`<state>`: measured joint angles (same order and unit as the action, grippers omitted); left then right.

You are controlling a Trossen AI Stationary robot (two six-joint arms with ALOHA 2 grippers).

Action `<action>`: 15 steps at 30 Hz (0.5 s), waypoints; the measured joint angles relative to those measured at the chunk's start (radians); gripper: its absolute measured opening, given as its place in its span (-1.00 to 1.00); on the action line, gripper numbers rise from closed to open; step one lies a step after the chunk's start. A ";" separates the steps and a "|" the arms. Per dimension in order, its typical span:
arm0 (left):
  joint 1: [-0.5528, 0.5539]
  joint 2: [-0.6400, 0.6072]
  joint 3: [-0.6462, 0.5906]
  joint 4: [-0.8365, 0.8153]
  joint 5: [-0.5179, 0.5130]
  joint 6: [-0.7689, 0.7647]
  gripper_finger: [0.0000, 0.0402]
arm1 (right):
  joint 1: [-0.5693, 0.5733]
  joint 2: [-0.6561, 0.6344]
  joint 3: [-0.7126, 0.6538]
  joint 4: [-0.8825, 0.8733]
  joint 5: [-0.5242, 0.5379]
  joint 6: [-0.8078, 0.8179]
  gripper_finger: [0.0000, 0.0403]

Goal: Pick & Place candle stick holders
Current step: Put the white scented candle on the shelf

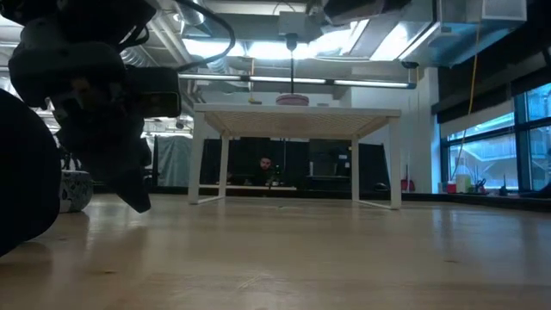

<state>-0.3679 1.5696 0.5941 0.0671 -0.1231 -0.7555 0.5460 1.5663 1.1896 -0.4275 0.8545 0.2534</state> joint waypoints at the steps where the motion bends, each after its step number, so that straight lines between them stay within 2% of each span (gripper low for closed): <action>1: 0.000 0.000 0.000 0.002 -0.001 0.001 -0.99 | 0.005 -0.006 0.000 -0.015 0.029 0.007 0.45; 4: 0.000 0.000 0.000 0.013 -0.003 0.007 -0.99 | 0.009 -0.023 0.000 -0.074 0.088 0.051 0.45; 15: 0.000 0.000 0.000 0.019 -0.006 0.009 -0.99 | -0.046 -0.034 0.000 -0.233 0.095 0.151 0.45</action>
<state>-0.3679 1.5696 0.5941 0.0862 -0.1287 -0.7460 0.4997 1.5322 1.1896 -0.6607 0.9493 0.4039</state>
